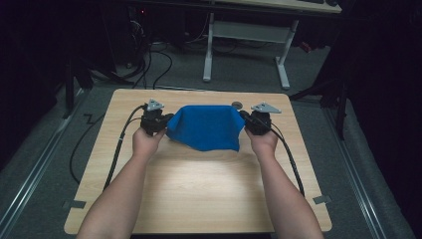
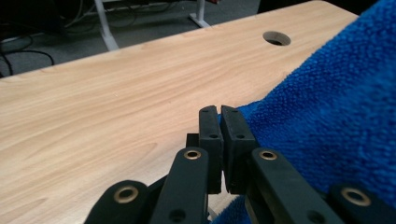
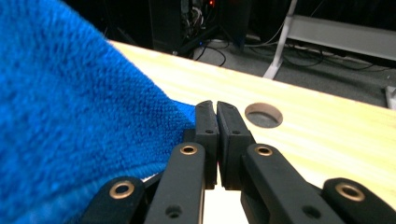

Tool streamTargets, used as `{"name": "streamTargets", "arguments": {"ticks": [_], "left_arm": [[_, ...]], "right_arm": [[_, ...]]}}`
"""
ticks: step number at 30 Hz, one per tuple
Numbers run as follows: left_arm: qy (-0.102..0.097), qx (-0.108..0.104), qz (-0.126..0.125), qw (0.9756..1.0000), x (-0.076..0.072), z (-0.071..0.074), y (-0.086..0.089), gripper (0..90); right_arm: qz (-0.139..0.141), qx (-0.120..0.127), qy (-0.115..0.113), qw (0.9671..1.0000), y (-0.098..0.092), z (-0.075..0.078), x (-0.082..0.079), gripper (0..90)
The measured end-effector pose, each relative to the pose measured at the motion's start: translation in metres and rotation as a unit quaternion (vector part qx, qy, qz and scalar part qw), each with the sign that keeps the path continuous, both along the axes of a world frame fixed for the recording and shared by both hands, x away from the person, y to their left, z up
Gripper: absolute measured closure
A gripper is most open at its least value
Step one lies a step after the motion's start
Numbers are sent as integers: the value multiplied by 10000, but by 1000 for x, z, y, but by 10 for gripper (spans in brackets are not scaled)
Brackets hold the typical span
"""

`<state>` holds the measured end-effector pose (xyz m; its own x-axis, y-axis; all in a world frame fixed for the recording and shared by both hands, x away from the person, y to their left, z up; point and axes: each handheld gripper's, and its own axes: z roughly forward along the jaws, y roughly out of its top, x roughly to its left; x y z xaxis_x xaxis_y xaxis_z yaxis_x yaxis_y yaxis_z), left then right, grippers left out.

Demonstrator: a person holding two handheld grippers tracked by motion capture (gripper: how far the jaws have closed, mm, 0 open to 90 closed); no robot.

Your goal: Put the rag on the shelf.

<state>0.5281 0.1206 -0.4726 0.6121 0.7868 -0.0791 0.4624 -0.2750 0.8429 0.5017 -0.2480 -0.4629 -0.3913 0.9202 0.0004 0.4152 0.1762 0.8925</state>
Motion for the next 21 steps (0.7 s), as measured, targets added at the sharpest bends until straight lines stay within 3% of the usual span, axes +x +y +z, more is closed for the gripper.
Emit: {"name": "streamTargets", "arguments": {"ticks": [11, 21], "left_arm": [[227, -92, 51, 9997, -2, -22, 4, 881], [463, -170, 9, 9988, 1, -34, 2, 875]], "right_arm": [[-29, 16, 254, 9997, -3, -21, -1, 885], [-40, -14, 279, 9996, -4, -28, -5, 885]]}}
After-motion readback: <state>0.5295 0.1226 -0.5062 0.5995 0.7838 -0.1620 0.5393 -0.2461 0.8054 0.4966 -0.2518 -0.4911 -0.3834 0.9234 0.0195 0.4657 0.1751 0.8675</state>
